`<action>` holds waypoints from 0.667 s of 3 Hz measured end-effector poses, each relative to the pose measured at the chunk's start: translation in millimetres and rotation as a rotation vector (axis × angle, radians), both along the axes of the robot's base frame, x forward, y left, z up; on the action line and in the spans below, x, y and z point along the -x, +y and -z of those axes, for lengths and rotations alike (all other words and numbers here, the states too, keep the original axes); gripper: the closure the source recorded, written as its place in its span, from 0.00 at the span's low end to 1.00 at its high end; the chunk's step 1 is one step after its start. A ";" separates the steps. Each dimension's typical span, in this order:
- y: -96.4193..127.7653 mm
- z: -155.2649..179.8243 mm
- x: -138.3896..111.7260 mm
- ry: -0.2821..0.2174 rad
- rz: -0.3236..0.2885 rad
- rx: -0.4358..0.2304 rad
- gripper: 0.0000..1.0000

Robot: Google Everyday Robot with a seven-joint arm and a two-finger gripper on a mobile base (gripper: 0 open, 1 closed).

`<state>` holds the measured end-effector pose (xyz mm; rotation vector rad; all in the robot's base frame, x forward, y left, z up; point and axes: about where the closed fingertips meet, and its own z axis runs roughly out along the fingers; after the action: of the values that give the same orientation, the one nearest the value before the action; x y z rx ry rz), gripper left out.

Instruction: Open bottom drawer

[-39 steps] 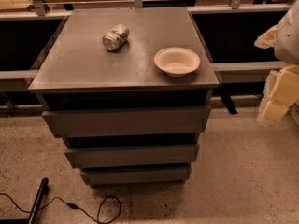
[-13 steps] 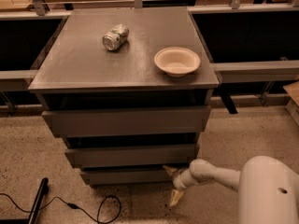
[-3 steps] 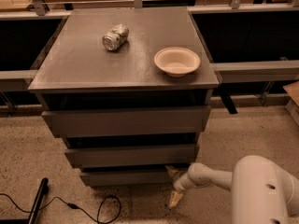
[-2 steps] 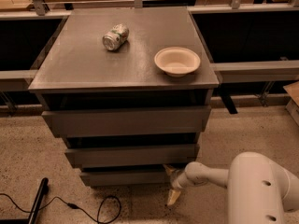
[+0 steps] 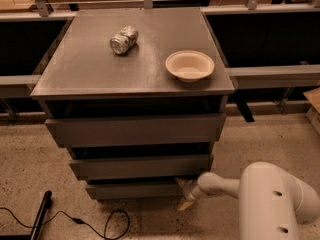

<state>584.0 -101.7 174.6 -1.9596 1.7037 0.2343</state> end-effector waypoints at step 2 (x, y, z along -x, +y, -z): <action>3.9 -5.2 2.2 0.059 -0.047 -0.051 0.43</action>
Offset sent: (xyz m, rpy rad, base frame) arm -0.0104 0.0039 0.0100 0.0650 0.1473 0.1050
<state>581.8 -97.8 179.8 -1.9749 1.6736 0.3518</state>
